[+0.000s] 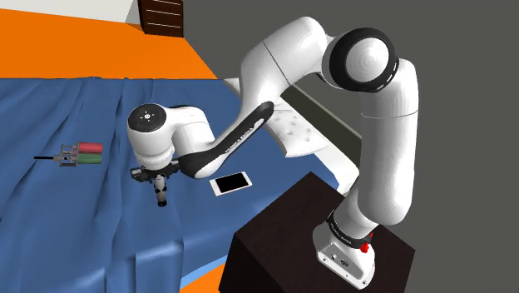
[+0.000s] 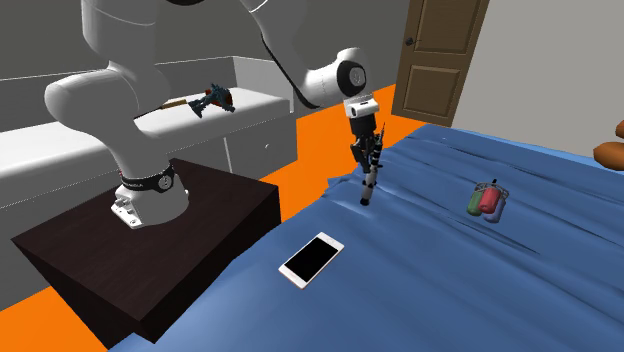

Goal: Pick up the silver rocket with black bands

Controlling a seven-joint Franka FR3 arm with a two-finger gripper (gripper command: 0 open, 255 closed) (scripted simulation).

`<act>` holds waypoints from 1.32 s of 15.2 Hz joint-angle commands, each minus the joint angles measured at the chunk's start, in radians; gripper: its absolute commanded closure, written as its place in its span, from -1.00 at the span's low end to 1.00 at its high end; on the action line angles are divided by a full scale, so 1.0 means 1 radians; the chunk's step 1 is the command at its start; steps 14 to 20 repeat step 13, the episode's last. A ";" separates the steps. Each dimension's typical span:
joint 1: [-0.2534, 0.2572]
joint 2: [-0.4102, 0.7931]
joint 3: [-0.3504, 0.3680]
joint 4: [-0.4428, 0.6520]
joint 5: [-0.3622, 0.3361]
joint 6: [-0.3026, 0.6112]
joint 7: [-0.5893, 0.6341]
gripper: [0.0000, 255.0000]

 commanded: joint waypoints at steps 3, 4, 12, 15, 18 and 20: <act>-0.016 -0.036 0.025 0.000 0.042 -0.024 -0.035 1.00; -0.021 -0.046 0.031 -0.001 0.053 -0.030 -0.045 1.00; -0.052 -0.114 0.073 0.000 0.131 -0.073 -0.110 1.00; -0.052 -0.114 0.073 0.000 0.131 -0.073 -0.110 1.00; -0.052 -0.114 0.073 0.000 0.131 -0.073 -0.110 1.00; -0.052 -0.114 0.073 0.000 0.131 -0.073 -0.110 1.00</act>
